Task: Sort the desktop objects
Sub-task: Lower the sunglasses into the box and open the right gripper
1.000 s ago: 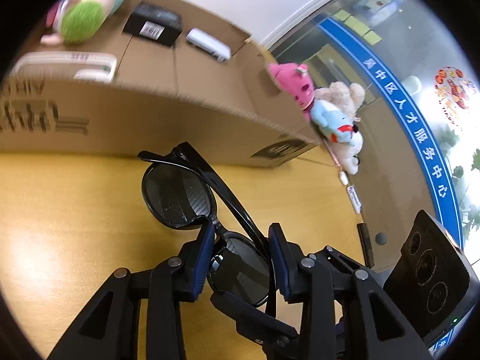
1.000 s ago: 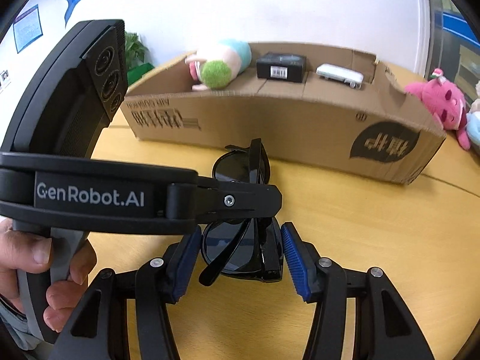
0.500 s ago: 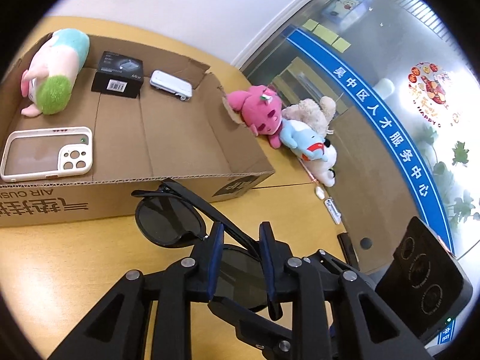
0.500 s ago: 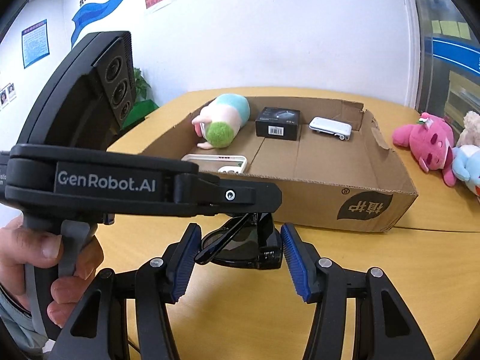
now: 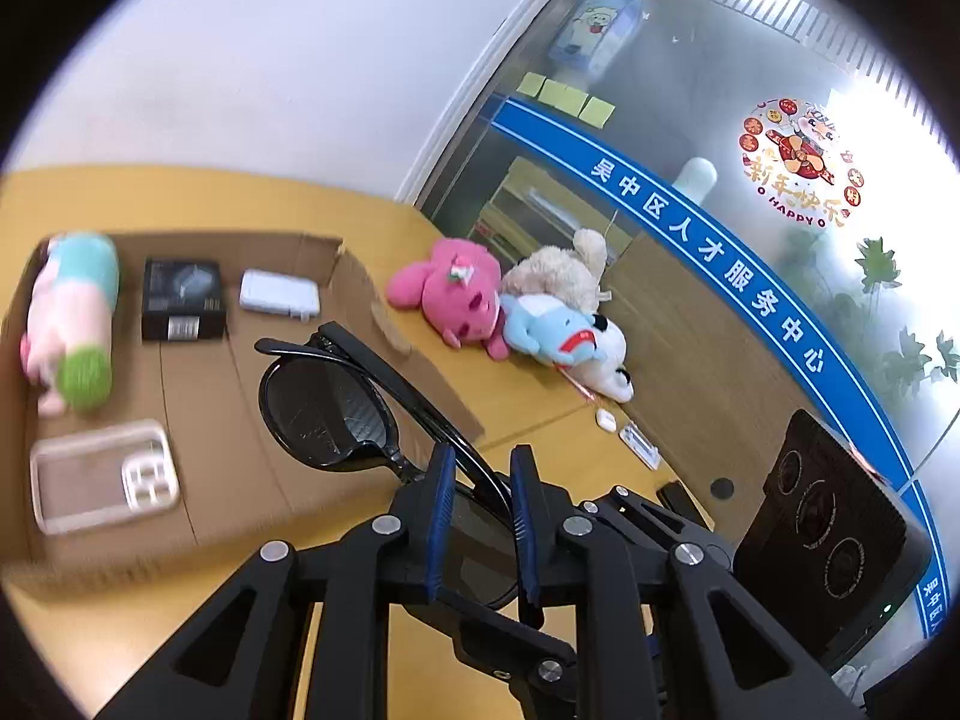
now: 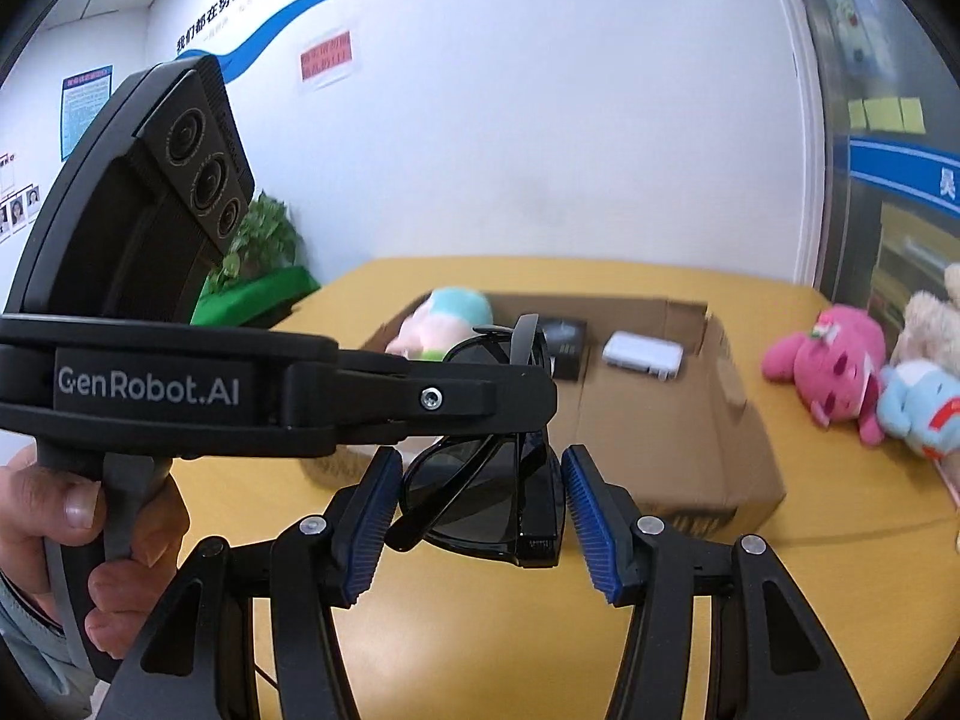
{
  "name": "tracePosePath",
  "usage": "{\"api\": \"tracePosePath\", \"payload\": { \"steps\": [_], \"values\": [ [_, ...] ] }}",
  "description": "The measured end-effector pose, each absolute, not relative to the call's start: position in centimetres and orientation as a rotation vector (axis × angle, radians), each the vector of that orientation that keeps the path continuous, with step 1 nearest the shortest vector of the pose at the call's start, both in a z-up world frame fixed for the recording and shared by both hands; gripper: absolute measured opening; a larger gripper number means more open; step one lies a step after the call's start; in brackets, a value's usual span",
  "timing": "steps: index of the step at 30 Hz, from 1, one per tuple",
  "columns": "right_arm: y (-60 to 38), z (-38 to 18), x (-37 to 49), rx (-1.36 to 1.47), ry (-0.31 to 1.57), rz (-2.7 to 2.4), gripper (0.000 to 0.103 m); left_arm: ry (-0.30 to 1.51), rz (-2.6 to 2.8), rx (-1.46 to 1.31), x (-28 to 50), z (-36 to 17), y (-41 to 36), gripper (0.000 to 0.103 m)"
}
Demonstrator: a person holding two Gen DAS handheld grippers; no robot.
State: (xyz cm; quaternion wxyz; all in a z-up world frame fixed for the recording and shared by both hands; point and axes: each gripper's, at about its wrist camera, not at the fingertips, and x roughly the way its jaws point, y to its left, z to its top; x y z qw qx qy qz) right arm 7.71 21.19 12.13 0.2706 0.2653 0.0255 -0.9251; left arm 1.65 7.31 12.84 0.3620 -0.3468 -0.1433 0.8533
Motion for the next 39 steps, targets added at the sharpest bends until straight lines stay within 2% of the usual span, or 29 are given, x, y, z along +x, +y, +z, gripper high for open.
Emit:
{"api": "tracePosePath", "payload": {
  "steps": [6,11,14,20,25,28,30,34,39],
  "values": [
    [20.6,14.0,2.4,0.667,0.08,-2.524,0.054,-0.271,2.195,-0.885,-3.6,14.8,8.0,0.015],
    [21.0,13.3,-4.1,0.74,0.018,-2.524,0.054,-0.242,2.123,-0.945,-10.0,13.6,9.2,0.011],
    [21.8,11.7,-8.5,0.824,-0.051,-2.511,0.054,-0.282,2.078,-1.01,-13.8,11.4,9.9,0.01],
    [22.4,6.8,-15.2,1.017,-0.061,-2.501,0.054,-0.345,1.991,-1.15,-19.9,5.6,12.0,0.007],
    [23.4,3.0,-19.0,1.205,-0.067,-2.47,0.054,-0.468,1.899,-1.259,-23.6,0.7,12.8,0.007],
    [24.0,1.8,-20.5,1.334,-0.069,-2.445,0.054,-0.57,1.839,-1.3,-24.5,-1.2,12.7,0.007],
    [23.8,1.2,-20.9,1.408,-0.01,-2.425,0.054,-0.582,1.819,-1.338,-24.6,-2.2,12.9,0.007],
    [24.0,-0.1,-21.5,1.524,-0.017,-2.386,0.054,-0.665,1.78,-1.395,-24.9,-3.9,12.7,0.007],
    [24.1,-1.0,-21.8,1.634,-0.022,-2.363,0.054,-0.639,1.774,-1.476,-24.9,-4.8,13.7,0.006]
  ]
}}
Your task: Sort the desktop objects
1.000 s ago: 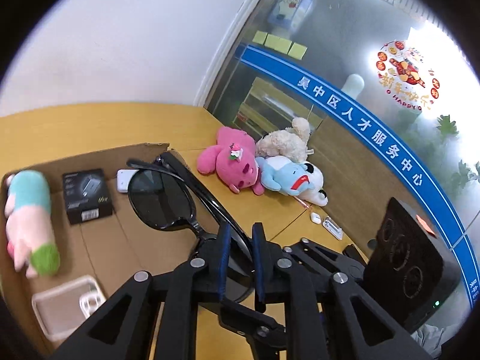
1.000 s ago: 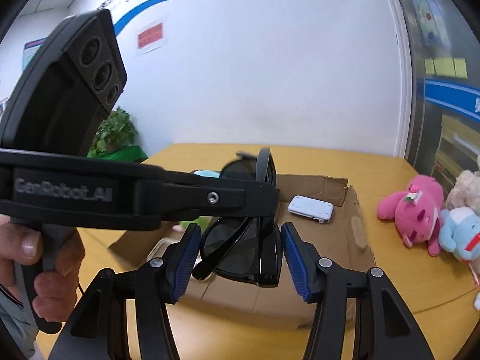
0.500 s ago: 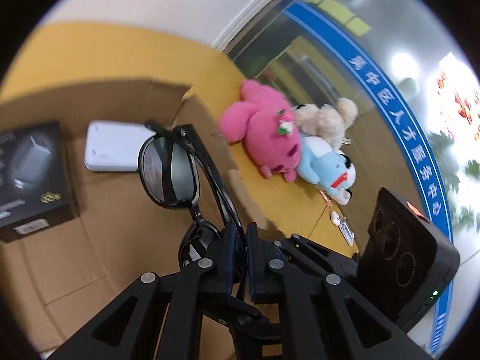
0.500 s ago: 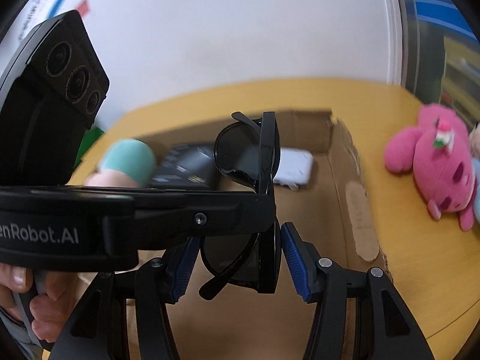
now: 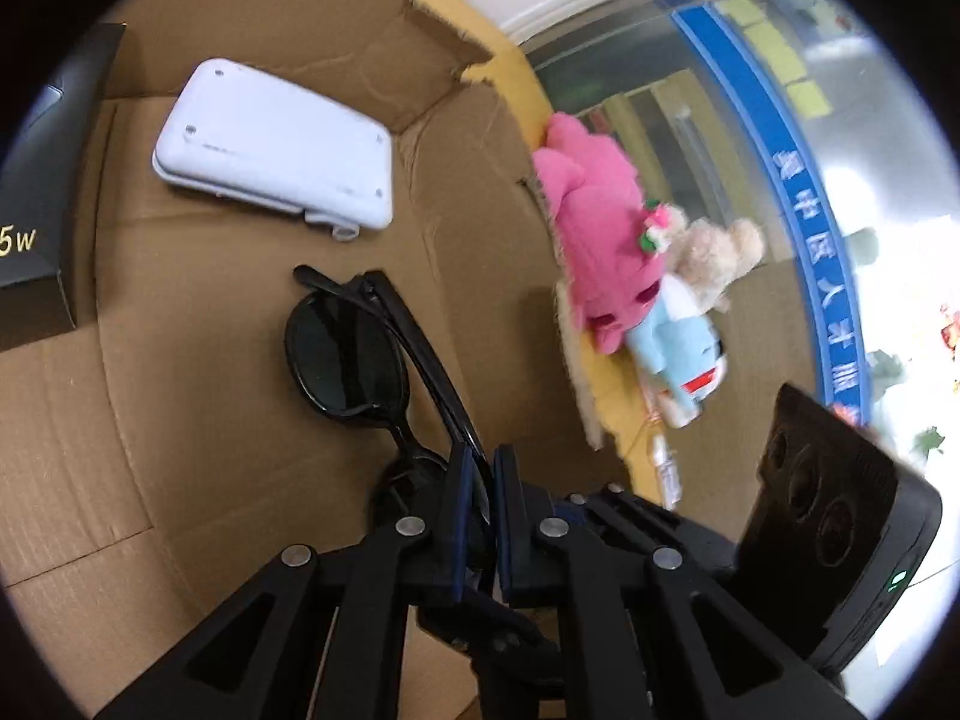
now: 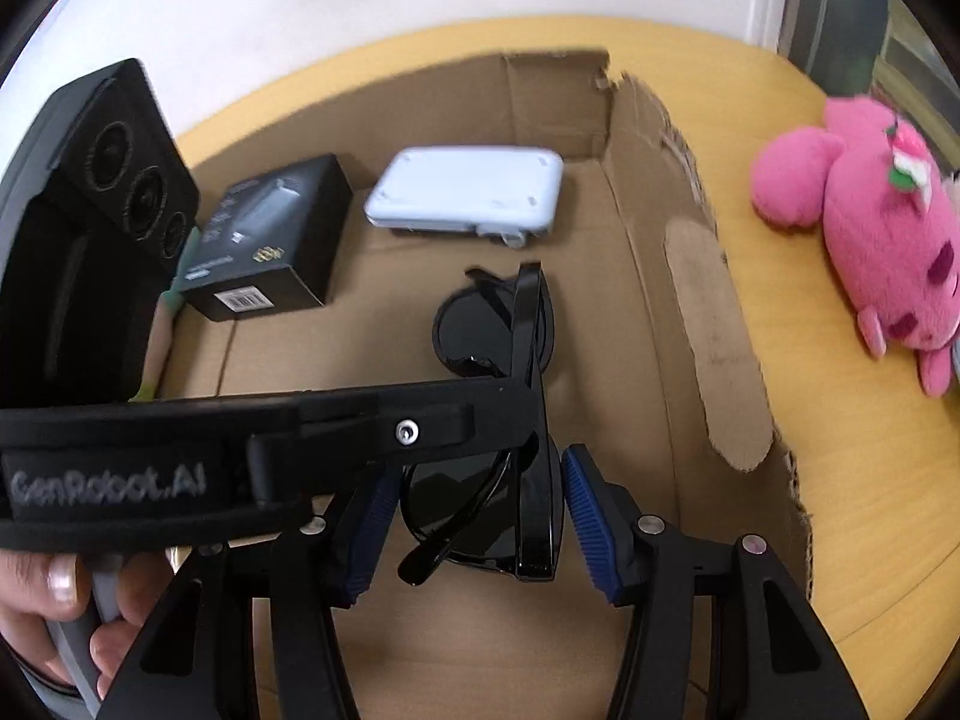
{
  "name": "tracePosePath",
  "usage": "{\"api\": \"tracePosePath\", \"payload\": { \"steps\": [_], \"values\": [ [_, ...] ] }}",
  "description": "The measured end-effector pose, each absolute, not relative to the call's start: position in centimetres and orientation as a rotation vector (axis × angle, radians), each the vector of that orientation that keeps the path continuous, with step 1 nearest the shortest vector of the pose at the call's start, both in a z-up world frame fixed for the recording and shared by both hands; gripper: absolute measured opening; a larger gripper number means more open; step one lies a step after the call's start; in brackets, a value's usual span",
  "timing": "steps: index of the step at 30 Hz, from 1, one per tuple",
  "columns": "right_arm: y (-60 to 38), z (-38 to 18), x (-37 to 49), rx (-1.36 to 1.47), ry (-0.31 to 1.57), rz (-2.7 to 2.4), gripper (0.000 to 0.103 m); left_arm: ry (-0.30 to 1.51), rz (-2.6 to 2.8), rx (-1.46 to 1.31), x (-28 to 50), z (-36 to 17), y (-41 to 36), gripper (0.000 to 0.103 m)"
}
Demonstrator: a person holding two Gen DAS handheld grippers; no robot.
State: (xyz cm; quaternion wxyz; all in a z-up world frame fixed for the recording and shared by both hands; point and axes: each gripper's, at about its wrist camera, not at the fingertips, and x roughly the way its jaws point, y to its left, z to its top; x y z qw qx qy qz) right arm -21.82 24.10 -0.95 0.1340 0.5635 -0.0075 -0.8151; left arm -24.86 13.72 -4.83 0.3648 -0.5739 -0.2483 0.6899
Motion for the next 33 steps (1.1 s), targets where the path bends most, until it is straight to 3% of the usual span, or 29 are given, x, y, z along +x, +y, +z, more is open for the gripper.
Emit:
{"api": "tracePosePath", "payload": {
  "steps": [2,6,10,12,13,14,19,28,33],
  "values": [
    [24.3,-1.1,-22.1,1.672,-0.025,-2.368,0.056,-0.624,1.783,-1.532,-24.9,-5.4,13.9,0.006],
    [24.6,-0.9,-21.6,1.676,-0.024,-2.387,0.072,-0.597,1.855,-1.53,-24.3,-4.4,13.4,0.007],
    [24.5,1.9,-19.5,1.553,0.014,-2.433,0.084,-0.54,1.954,-1.437,-22.1,-0.2,11.9,0.024],
    [24.5,4.0,-17.5,1.428,0.083,-2.457,0.095,-0.488,2.034,-1.346,-20.0,2.7,10.5,0.033],
    [24.3,4.8,-16.5,1.386,0.124,-2.471,0.098,-0.468,2.079,-1.302,-18.8,4.0,9.4,0.043],
    [24.4,5.4,-15.4,1.35,0.158,-2.485,0.099,-0.446,2.128,-1.262,-17.4,5.2,8.2,0.049],
    [25.4,5.3,-10.3,1.297,0.182,-2.5,0.099,-0.357,2.388,-1.148,-9.8,7.7,1.9,0.057],
    [25.8,2.3,-7.1,1.286,0.136,-2.558,0.099,-0.392,2.517,-1.312,-3.2,1.6,-5.5,0.054],
    [25.5,1.9,-6.4,1.258,0.147,-2.584,0.101,-0.357,2.549,-1.289,-2.2,1.7,-5.7,0.054]
  ]
}}
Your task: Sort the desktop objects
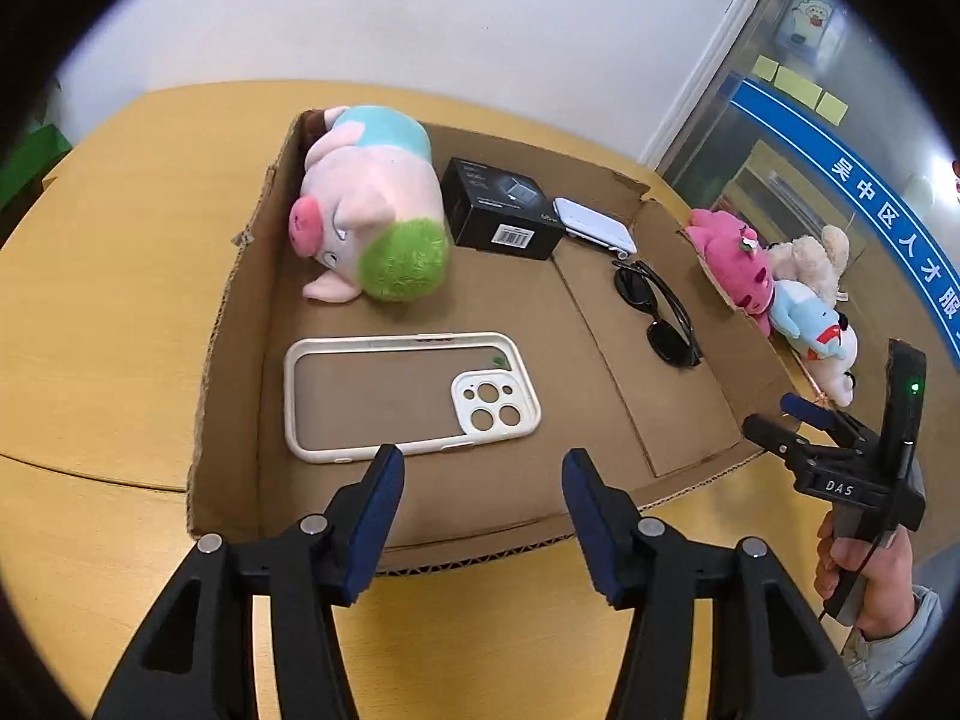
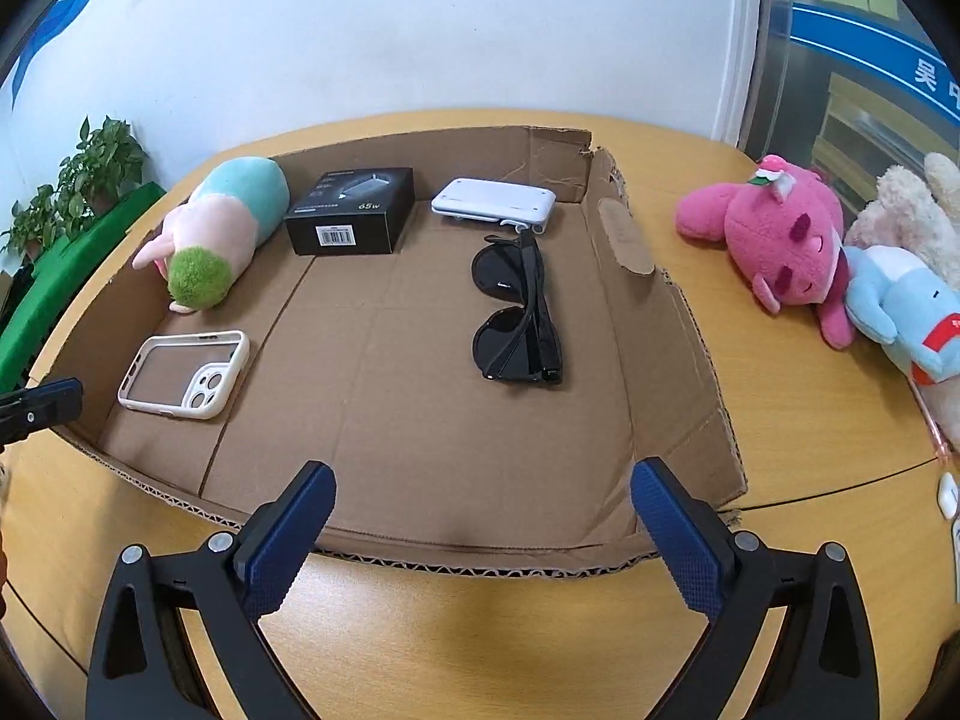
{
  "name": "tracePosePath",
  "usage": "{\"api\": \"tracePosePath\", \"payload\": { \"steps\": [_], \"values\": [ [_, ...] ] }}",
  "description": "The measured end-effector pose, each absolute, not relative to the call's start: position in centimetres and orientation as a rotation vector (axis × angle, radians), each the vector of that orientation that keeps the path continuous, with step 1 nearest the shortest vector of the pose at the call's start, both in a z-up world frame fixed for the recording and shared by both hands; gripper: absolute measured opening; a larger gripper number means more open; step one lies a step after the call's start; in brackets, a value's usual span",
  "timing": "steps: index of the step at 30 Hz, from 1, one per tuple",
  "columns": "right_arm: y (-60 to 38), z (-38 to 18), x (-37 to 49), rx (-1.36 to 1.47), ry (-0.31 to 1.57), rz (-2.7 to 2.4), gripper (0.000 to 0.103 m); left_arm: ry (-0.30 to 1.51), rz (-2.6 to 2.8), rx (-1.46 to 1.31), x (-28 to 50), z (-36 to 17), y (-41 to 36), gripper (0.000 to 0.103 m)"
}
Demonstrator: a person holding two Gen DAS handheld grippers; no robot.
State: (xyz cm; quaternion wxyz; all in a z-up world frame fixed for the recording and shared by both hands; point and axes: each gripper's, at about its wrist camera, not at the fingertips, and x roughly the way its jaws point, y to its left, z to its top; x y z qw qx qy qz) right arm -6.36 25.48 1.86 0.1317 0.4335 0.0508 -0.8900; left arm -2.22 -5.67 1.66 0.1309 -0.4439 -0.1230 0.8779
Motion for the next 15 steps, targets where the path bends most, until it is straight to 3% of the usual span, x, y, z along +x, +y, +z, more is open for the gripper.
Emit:
{"api": "tracePosePath", "payload": {
  "steps": [12,13,15],
  "values": [
    [25.1,2.0,-3.2,1.103,0.085,-2.675,0.1,-0.171,2.74,-1.139,0.2,2.3,-6.0,0.054],
    [25.2,2.2,-2.8,1.065,0.07,-2.69,0.1,-0.159,2.772,-1.088,0.8,2.7,-5.8,0.056],
    [25.0,2.9,-1.8,0.97,0.047,-2.715,0.103,-0.107,2.873,-0.937,2.2,3.4,-4.9,0.07]
  ]
}}
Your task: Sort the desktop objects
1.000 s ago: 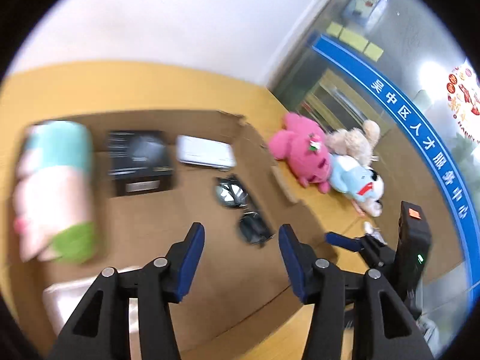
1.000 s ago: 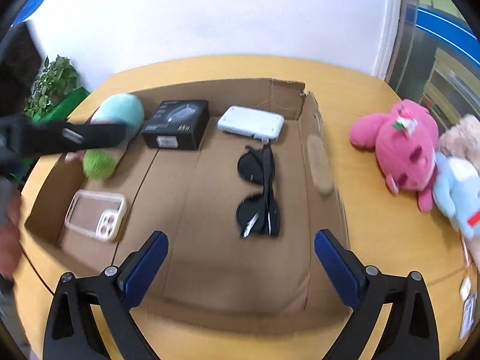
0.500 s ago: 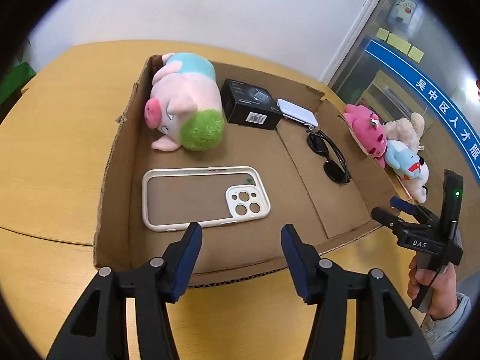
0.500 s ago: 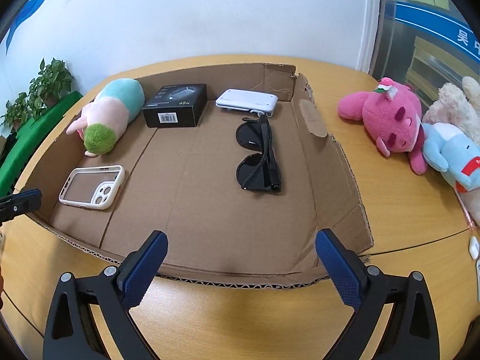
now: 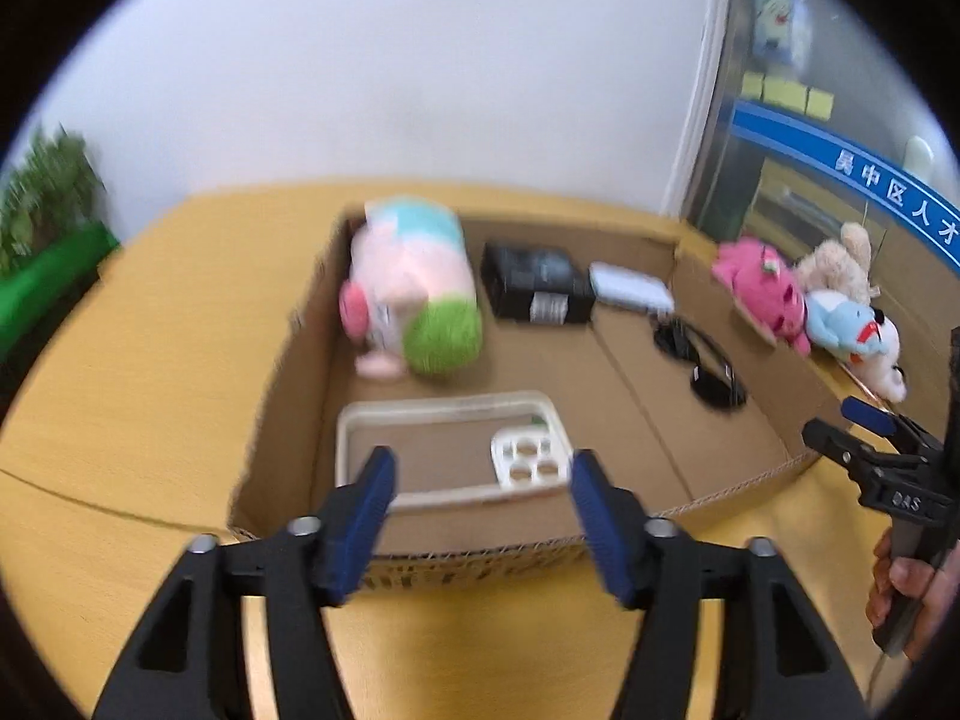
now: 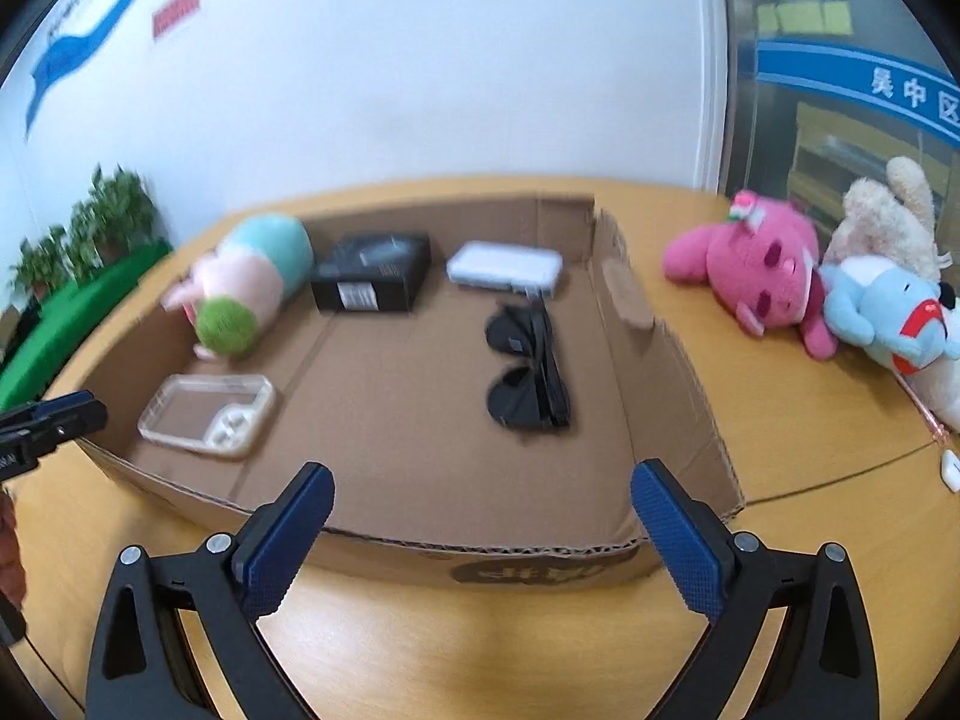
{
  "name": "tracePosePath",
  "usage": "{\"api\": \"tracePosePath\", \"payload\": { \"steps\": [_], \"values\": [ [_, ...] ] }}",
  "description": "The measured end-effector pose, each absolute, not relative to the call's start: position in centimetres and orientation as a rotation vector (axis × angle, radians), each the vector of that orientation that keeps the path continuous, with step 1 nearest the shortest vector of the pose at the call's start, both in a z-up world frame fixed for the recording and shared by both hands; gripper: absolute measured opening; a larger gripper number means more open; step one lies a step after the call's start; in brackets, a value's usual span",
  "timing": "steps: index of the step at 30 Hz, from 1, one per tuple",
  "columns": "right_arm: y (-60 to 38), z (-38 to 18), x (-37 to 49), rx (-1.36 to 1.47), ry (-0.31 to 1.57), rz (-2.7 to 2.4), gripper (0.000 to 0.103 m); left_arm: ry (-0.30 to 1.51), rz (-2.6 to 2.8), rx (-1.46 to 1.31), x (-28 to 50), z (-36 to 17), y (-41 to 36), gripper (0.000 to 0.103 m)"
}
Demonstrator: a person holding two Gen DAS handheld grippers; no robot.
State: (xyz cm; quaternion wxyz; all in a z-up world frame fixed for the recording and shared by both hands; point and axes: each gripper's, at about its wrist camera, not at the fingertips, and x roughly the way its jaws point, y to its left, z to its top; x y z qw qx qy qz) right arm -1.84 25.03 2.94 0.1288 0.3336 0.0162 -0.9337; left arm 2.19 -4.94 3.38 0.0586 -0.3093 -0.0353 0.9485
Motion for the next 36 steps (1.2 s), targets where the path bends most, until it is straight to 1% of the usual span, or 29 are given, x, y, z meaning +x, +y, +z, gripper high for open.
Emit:
{"api": "tracePosePath", "payload": {
  "steps": [1,2,4,6,10,11,13,17,26,36],
  "values": [
    [24.8,3.2,-1.4,0.923,0.049,-2.723,0.103,-0.067,2.926,-0.866,2.8,3.5,-4.4,0.08],
    [24.3,3.3,-1.0,0.854,0.06,-2.727,0.103,-0.029,2.965,-0.812,3.1,3.5,-3.9,0.083],
    [23.4,3.3,-0.8,0.769,0.097,-2.735,0.103,0.033,3.022,-0.748,3.2,2.9,-2.9,0.083],
    [22.3,2.9,-1.1,0.729,0.148,-2.741,0.103,0.041,3.051,-0.748,2.4,1.9,-2.3,0.083],
    [20.9,1.6,-1.6,0.7,0.123,-2.741,0.103,0.049,3.089,-0.81,0.8,-0.1,-1.7,0.083],
    [20.6,0.9,-1.7,0.713,0.111,-2.736,0.103,0.049,3.12,-0.757,1.1,-0.2,-1.6,0.087],
    [20.7,0.2,-1.5,0.674,0.047,-2.756,0.103,0.035,3.144,-0.721,1.4,-0.3,-1.5,0.089],
    [20.4,0.0,-1.8,0.69,0.062,-2.777,0.103,0.043,3.142,-0.731,1.4,-0.4,-1.3,0.095],
    [20.4,-0.1,-2.1,0.707,0.06,-2.778,0.103,0.045,3.125,-0.74,1.1,-0.4,-1.3,0.102],
    [20.3,-0.2,-2.2,0.711,0.062,-2.784,0.103,0.047,3.13,-0.748,0.8,-0.4,-1.3,0.103]
  ]
}}
